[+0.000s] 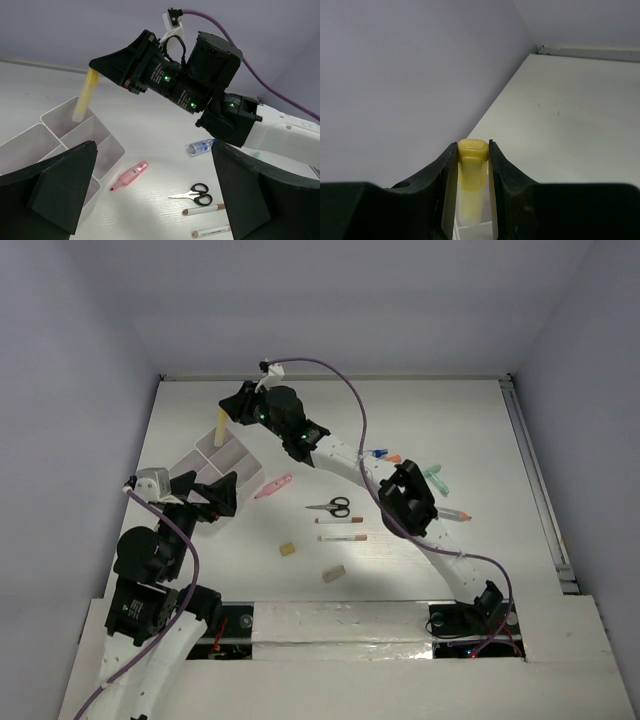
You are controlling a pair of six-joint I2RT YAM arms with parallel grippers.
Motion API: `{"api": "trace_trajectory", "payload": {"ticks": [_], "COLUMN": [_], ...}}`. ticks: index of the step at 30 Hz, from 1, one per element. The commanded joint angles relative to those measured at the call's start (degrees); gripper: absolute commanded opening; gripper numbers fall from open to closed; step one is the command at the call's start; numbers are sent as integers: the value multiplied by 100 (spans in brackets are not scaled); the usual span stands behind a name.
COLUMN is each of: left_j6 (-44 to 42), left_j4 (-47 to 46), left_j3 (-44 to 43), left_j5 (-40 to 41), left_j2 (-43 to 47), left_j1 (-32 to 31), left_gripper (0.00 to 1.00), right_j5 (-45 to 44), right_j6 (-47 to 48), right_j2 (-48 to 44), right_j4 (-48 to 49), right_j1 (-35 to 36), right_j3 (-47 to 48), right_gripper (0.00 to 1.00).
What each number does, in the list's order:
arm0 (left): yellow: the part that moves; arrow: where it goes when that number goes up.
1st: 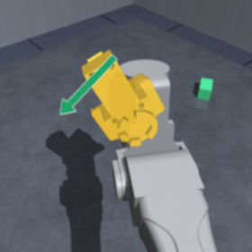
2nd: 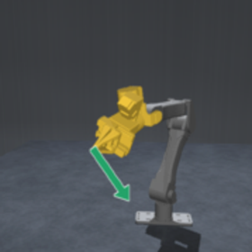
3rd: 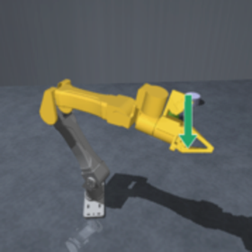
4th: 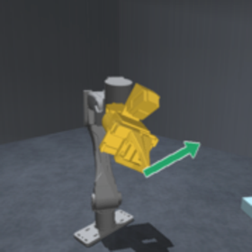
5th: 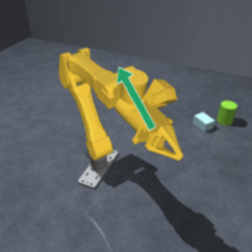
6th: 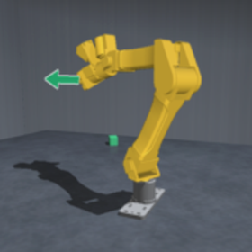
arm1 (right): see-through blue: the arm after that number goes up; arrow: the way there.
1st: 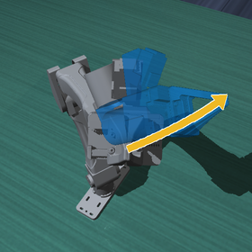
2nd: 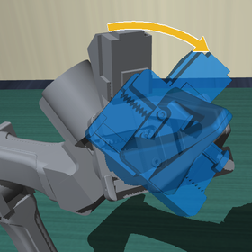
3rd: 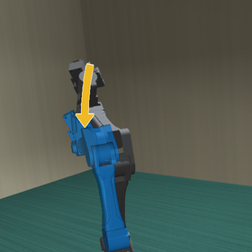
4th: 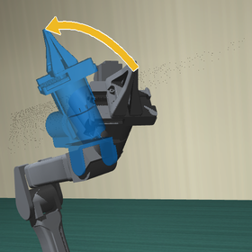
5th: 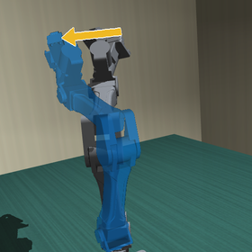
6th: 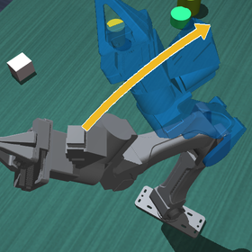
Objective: Sort the stationery into containers
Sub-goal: Place the pen in the storage box.
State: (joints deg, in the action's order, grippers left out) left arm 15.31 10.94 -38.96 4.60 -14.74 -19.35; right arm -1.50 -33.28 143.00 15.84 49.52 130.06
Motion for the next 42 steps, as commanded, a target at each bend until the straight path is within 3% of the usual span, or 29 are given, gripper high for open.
{"api": "trace_trajectory", "payload": {"ticks": [1,16,19,20,23,29,31,37,40,42], "left_j6": [-72,-90,-90,-90,-81,-81,-72,-72,-81,-72], "left_j4": [-233,-276,-294,-303,-312,-303,-303,-277,-294,-320], "left_j3": [38,46,46,46,46,55,46,55,55,64], "left_j5": [-3,-135,-170,-170,-196,-214,-231,-258,-302,-372], "left_j2": [-72,-204,-213,-213,-222,-240,-240,-248,-214,-213], "left_j1": [28,90,142,142,142,195,195,248,248,248], "left_gripper": [99,99,99,99,99,99,99,99,99,99], "right_j5": [-201,-88,35,70,132,396,396,-165,-474,-466], "right_j6": [173,287,383,409,524,664,717,1042,991,832], "right_j2": [201,651,492,431,352,-70,-428,-1957,-3047,-3757], "right_j4": [148,472,719,745,719,684,728,1018,922,492], "right_j1": [23,23,23,23,76,76,76,76,-125,-284], "right_j3": [704,714,442,415,380,4,-269,-2561,-4064,-4697], "right_gripper": [0,0,19,37,58,78,79,77,54,27]}}
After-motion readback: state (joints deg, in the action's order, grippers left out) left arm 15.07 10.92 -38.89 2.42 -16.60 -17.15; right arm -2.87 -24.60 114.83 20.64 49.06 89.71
